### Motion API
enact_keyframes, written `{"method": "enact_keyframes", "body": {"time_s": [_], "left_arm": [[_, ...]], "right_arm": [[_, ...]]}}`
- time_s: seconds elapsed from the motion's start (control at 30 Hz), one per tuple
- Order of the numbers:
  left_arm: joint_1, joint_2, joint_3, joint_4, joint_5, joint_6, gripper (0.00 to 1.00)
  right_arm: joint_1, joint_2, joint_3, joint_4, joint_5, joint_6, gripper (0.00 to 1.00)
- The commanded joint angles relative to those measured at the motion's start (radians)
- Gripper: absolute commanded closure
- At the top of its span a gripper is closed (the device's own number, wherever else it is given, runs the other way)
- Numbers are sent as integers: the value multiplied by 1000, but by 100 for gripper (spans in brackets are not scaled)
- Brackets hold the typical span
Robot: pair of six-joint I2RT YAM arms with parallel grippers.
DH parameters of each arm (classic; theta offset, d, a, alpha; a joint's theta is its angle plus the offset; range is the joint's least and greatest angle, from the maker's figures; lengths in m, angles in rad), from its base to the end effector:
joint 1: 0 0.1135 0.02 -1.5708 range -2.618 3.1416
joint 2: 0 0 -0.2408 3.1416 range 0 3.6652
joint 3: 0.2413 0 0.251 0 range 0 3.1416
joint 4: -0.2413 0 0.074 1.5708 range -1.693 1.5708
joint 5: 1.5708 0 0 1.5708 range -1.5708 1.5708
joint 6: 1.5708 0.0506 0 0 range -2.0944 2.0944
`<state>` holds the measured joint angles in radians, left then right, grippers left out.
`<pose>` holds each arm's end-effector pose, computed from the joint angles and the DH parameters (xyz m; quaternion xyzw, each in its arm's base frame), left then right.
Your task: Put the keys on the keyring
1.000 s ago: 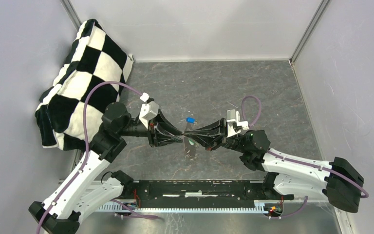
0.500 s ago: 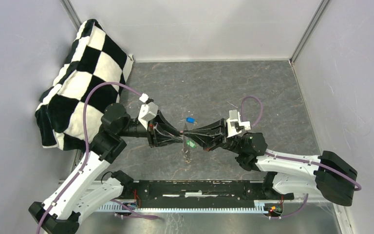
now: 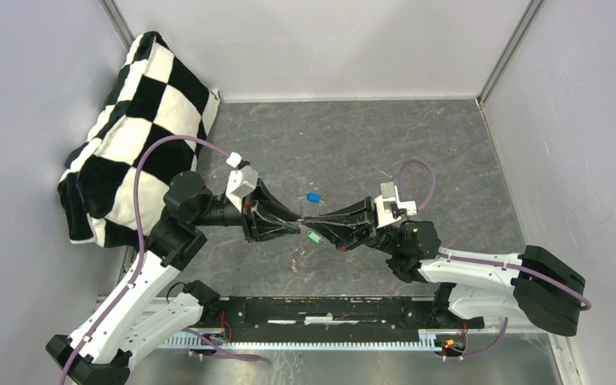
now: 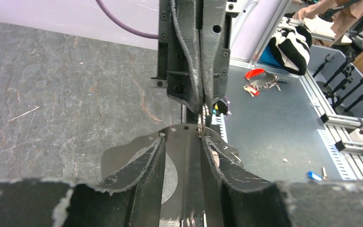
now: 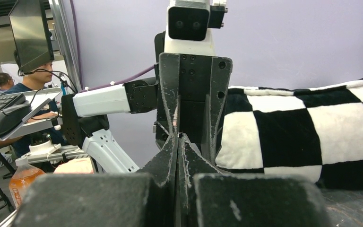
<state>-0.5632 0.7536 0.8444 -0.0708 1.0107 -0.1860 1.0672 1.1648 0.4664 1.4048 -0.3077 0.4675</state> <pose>0.1315 -0.1337 0.3621 0.4544 0.5368 -0.5440 0.4575 0.1039 0.2203 0.3033 -0.2552 0.3543 0.6691 0.6013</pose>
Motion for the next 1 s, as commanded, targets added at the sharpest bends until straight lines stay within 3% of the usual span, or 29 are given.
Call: {"method": "enact_keyframes", "body": {"time_s": [0.0,0.23,0.5,0.73,0.97], "left_arm": [[-3,13,42,64,-59,-123,62],[-3,5,39,66,-66,-154,77],[-3,-3,49,48,5,-117,54],[-3,-29,29,-94,18,33,53],[-3,-21,33,-58,26,-1,54]], "right_arm": [[10,11,1,99,23,-4,99],[14,22,4,107,30,-11,99],[16,27,4,116,42,-17,99],[16,7,18,88,32,-24,100],[16,8,21,77,32,-20,99]]}}
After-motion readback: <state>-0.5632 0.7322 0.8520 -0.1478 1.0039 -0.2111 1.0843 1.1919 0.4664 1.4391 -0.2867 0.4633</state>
